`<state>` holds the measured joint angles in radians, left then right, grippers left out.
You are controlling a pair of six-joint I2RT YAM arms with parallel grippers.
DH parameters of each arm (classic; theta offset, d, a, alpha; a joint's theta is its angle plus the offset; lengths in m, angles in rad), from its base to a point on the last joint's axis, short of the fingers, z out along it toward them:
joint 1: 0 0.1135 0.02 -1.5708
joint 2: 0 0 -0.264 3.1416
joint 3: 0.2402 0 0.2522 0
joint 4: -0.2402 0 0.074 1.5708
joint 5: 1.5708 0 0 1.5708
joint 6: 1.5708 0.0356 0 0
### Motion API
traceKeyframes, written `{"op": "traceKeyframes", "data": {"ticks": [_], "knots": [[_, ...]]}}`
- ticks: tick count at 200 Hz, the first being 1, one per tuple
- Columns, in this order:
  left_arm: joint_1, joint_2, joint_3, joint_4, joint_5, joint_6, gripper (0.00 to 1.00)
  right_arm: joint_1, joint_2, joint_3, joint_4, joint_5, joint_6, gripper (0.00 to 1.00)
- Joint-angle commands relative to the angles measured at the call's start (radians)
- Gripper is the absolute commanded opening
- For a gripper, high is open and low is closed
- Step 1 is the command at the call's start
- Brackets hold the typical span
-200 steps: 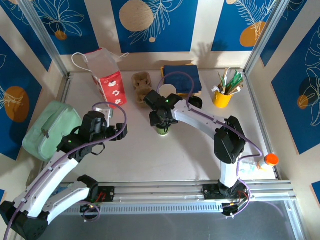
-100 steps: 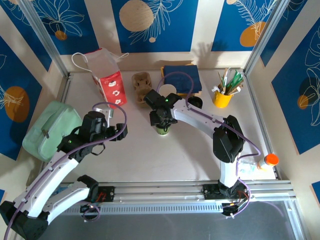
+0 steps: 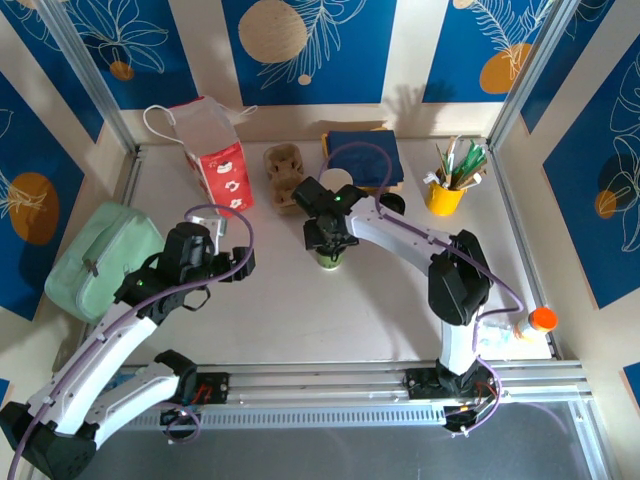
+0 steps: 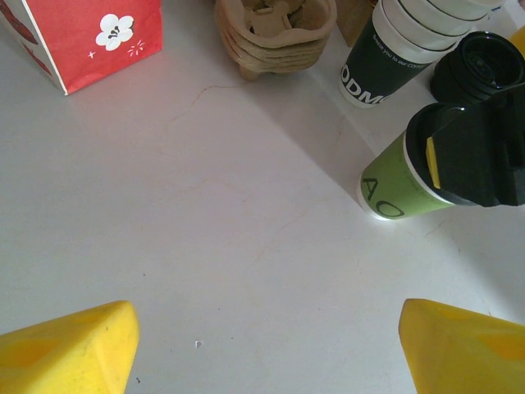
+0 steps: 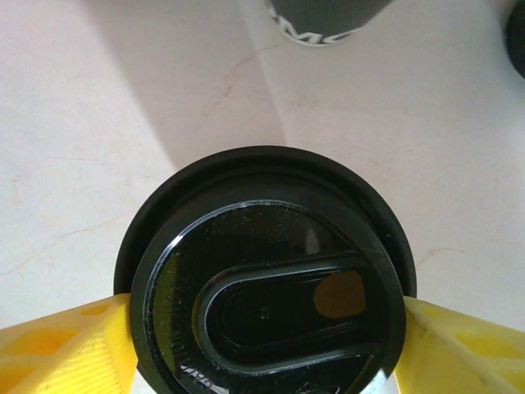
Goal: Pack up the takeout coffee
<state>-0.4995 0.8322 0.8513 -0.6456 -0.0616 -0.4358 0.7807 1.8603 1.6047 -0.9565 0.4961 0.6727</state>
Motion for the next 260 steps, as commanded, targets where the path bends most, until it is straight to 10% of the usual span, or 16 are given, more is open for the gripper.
{"op": "traceKeyframes", "data": {"ticks": [1, 260], "knots": [[0.008, -0.005, 0.023, -0.014, -0.010, 0.010, 0.83, -0.032, -0.074, -0.048, -0.029, 0.029, -0.002, 0.76], [0.010, -0.016, 0.089, -0.091, -0.033, 0.039, 0.83, -0.721, -0.339, -0.384, 0.216, -0.083, -0.256, 0.75]]}}
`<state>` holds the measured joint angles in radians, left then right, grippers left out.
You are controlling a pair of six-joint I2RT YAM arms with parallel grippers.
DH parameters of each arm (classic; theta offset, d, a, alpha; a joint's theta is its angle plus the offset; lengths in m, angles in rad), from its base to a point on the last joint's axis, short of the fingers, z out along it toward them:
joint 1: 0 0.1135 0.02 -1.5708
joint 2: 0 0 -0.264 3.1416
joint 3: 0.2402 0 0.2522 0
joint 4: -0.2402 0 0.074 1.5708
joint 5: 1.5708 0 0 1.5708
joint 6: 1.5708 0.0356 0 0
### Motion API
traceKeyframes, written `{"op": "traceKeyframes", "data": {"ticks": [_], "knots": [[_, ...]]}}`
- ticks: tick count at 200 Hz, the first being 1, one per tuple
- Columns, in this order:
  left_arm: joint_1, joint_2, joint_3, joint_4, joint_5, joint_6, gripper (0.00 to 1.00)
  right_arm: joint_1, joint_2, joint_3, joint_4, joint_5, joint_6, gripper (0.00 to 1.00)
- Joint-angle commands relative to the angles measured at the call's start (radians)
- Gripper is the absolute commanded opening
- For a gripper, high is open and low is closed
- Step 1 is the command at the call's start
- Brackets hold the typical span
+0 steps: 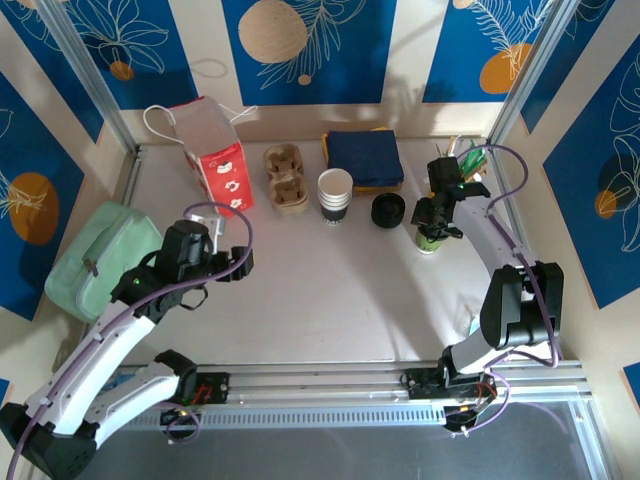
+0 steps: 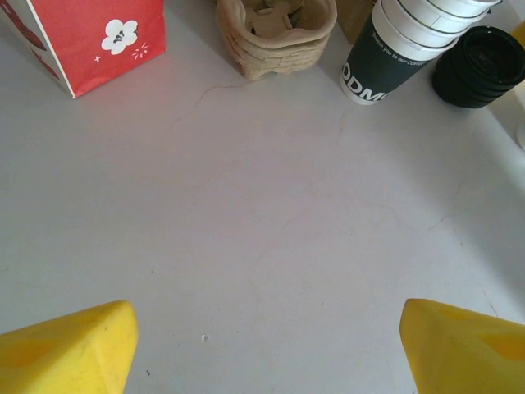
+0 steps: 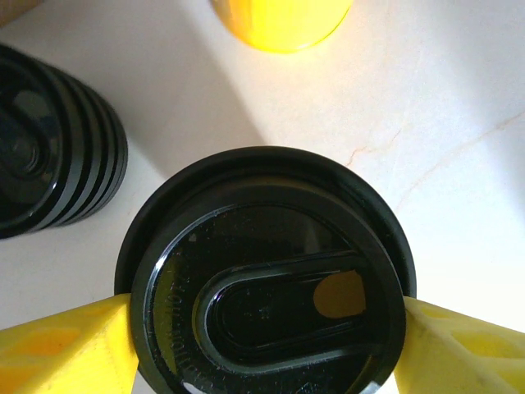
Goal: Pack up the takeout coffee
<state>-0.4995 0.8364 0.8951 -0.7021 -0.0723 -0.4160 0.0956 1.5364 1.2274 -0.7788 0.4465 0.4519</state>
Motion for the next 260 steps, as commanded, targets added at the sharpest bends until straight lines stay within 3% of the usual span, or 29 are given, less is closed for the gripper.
{"op": "traceKeyframes", "data": {"ticks": [1, 73, 260], "knots": [[0.010, -0.021, 0.046, -0.036, -0.024, 0.020, 0.83, -0.038, -0.015, -0.007, 0.039, -0.033, -0.036, 0.75], [0.011, -0.036, 0.041, -0.056, -0.036, 0.021, 0.83, -0.125, 0.038, 0.048, 0.036, -0.068, -0.050, 0.76], [0.010, -0.074, 0.040, -0.089, -0.053, 0.021, 0.85, -0.140, 0.113, 0.161, -0.075, -0.090, -0.056, 0.82]]}}
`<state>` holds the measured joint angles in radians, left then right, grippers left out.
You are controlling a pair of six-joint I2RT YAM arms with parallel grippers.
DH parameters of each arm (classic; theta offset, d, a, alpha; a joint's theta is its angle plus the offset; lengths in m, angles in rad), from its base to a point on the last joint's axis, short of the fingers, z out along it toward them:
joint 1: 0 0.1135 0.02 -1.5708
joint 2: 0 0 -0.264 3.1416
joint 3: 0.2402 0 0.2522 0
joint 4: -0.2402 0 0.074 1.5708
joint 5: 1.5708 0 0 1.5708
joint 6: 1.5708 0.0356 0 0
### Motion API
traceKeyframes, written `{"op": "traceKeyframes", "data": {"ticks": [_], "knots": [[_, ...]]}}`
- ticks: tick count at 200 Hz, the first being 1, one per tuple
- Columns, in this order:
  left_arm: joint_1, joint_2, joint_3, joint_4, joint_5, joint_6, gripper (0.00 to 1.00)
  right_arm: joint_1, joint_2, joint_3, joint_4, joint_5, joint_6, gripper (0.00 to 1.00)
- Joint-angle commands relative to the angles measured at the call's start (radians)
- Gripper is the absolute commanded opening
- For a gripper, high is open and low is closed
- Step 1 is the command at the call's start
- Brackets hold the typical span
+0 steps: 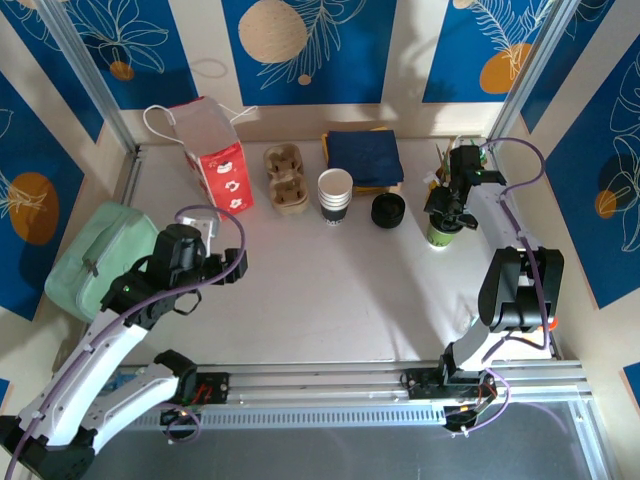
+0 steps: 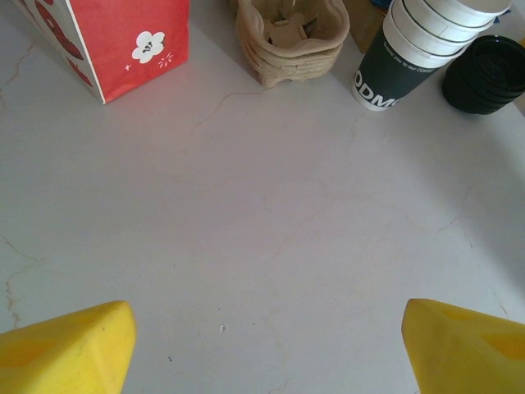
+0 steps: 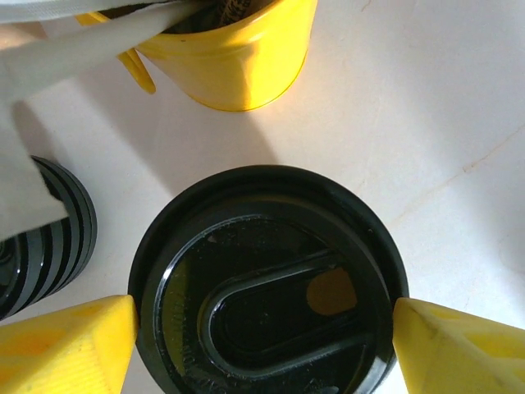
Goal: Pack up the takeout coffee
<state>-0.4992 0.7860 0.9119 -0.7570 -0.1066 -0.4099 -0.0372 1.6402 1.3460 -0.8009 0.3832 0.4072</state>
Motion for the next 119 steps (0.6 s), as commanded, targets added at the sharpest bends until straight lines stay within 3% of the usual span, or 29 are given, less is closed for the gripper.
{"op": "traceKeyframes", "data": {"ticks": [1, 71, 119], "knots": [[0.010, -0.025, 0.024, -0.035, -0.020, 0.015, 0.85, -0.007, 0.009, 0.044, -0.054, -0.027, -0.011, 0.83], [0.010, -0.047, 0.031, -0.048, -0.039, 0.015, 0.85, 0.013, -0.134, 0.123, -0.181, -0.045, -0.026, 0.83], [0.010, -0.053, 0.021, -0.026, -0.049, -0.021, 0.85, 0.058, -0.310, 0.100, -0.174, -0.171, 0.055, 0.83]]}}
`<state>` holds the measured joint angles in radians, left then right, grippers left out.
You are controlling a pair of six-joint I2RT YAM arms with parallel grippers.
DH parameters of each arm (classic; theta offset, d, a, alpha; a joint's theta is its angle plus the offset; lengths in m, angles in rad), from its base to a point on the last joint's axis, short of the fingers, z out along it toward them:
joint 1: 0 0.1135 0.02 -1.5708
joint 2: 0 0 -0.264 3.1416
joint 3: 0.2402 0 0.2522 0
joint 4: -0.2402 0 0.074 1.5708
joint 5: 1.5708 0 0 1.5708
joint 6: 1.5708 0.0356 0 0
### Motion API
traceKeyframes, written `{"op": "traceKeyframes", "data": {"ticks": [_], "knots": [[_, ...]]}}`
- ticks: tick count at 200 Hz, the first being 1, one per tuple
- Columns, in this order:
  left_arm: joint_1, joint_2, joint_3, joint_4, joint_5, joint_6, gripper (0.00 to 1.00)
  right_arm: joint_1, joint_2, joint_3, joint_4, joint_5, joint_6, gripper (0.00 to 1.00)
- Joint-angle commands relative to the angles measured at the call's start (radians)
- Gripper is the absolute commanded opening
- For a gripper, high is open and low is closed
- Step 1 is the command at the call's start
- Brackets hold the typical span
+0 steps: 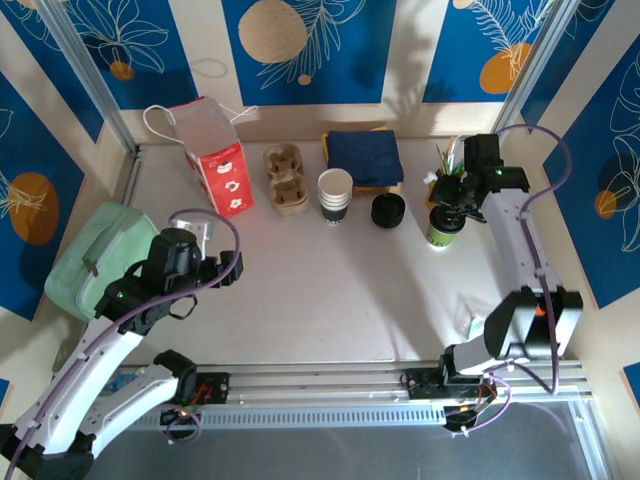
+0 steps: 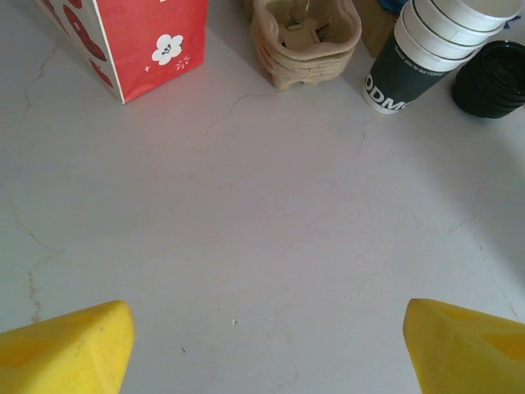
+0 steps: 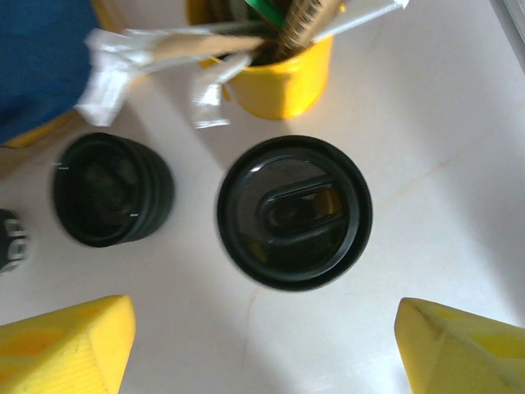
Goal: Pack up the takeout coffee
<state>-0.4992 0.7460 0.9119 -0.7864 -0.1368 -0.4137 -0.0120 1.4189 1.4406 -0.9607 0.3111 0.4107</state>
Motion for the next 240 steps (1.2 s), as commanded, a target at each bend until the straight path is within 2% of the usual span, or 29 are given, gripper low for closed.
{"op": "traceKeyframes", "data": {"ticks": [1, 17, 38, 67, 115, 152, 180, 240], "knots": [[0.010, -0.013, 0.021, 0.004, -0.018, -0.018, 0.85, 0.035, -0.093, 0.003, -0.011, -0.101, 0.053, 0.83], [0.010, -0.013, 0.018, 0.013, -0.017, -0.025, 0.85, 0.076, -0.141, -0.036, 0.043, -0.120, 0.100, 0.82], [0.010, -0.013, 0.016, 0.028, -0.015, -0.032, 0.85, 0.179, -0.182, -0.113, 0.145, -0.093, 0.160, 0.82], [0.010, 0.000, 0.014, 0.051, -0.004, -0.040, 0.85, 0.336, -0.196, -0.198, 0.244, -0.002, 0.215, 0.82], [0.009, 0.035, -0.014, 0.111, 0.038, -0.060, 0.82, 0.481, -0.217, -0.383, 0.464, 0.045, 0.259, 0.82], [0.010, 0.109, -0.014, 0.201, 0.116, -0.119, 0.81, 0.514, -0.217, -0.492, 0.621, 0.068, 0.243, 0.82], [0.009, 0.189, -0.012, 0.287, 0.158, -0.168, 0.75, 0.521, -0.246, -0.573, 0.736, 0.064, 0.225, 0.82], [-0.009, 0.494, 0.139, 0.381, 0.206, -0.246, 0.66, 0.518, -0.233, -0.620, 0.821, 0.030, 0.179, 0.82]]}}
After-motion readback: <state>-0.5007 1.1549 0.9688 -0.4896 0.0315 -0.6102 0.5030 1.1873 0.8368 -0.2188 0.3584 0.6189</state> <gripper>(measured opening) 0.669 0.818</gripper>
